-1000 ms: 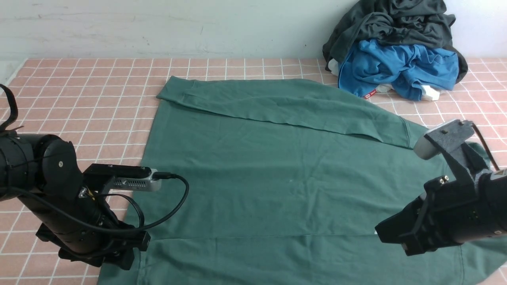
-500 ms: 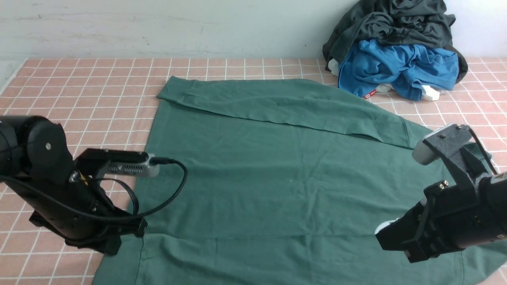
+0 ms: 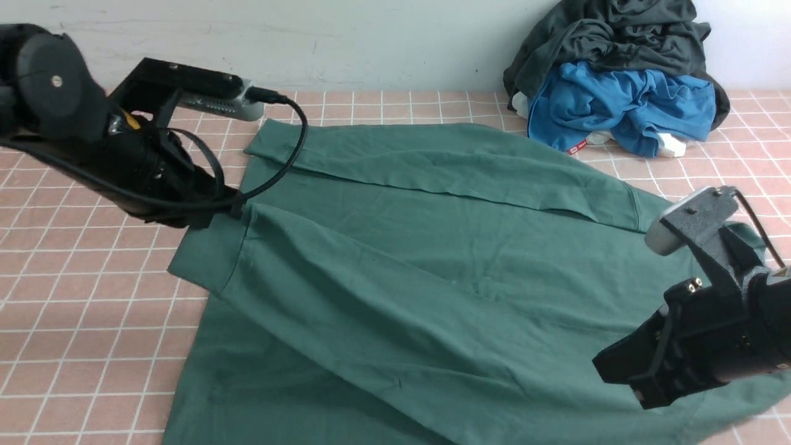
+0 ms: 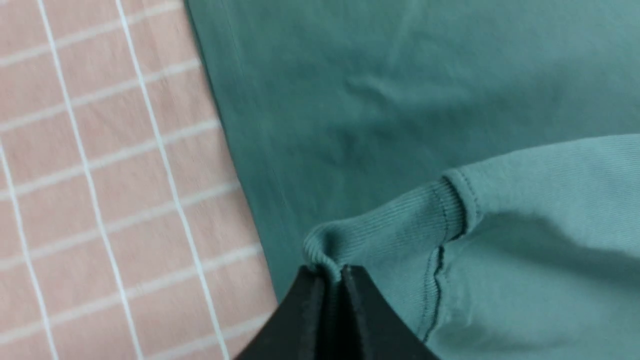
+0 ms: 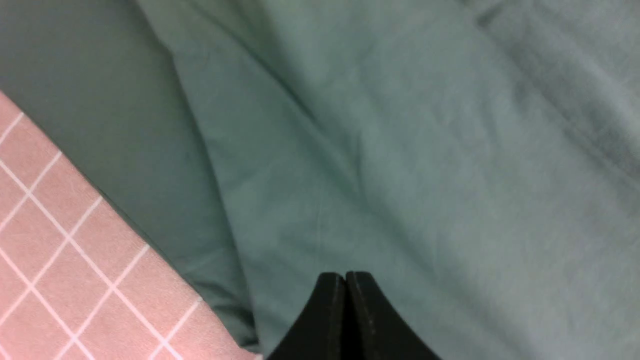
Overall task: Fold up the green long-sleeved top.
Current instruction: Use the left arm to drag and place the cuff at the centered position on the left edge of the fabric, then use the left arm to clamp the cuff farthest from it
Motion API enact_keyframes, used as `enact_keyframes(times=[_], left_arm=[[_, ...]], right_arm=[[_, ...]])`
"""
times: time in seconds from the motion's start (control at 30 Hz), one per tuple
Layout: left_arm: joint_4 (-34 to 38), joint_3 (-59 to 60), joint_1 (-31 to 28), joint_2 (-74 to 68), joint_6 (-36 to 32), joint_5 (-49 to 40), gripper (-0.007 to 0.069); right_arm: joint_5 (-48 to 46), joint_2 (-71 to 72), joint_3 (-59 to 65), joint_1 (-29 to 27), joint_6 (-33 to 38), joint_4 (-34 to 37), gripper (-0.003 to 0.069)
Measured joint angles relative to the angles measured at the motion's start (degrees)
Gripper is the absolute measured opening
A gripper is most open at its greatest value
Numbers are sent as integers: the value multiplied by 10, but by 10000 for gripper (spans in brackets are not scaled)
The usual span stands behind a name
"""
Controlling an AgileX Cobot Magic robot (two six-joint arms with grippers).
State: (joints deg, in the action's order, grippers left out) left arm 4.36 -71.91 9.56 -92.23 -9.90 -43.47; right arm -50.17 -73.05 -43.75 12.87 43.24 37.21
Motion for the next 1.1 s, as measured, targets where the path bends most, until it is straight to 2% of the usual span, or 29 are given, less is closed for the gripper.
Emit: enact_keyframes(times=[0.27, 0.37, 0.5, 0.57, 0.6, 0.63, 0.73, 0.87, 0.93, 1.1], left_arm=[[-27, -176, 0, -198, 9, -5, 20], [-33, -240, 0, -253, 25, -39, 62], [-57, -329, 0, -314, 49, -89, 198], [-81, -398, 0, -353, 69, -108, 319], [-83, -404, 0, -357, 70, -108, 329], [-95, -459, 0, -388, 90, -109, 407], [-106, -546, -1, -443, 125, -103, 489], [-110, -627, -8, -504, 170, -92, 521], [-110, -675, -17, -549, 217, -84, 524], [-112, -698, -36, -585, 281, -35, 524]], right_arm=[[29, 4, 0, 0, -51, -74, -9], [33, 6, 0, 0, -69, -99, -8], [39, 6, 0, 0, -76, -109, -6], [45, 6, 0, 0, -78, -112, -6], [46, 6, 0, 0, -78, -112, -6], [52, 6, 0, 0, -78, -113, -5], [60, 6, 0, 0, -78, -113, -5], [63, 3, 0, 0, -79, -113, -5], [64, -3, 0, 0, -79, -113, -5], [67, -14, 0, 0, -79, -102, -5]])
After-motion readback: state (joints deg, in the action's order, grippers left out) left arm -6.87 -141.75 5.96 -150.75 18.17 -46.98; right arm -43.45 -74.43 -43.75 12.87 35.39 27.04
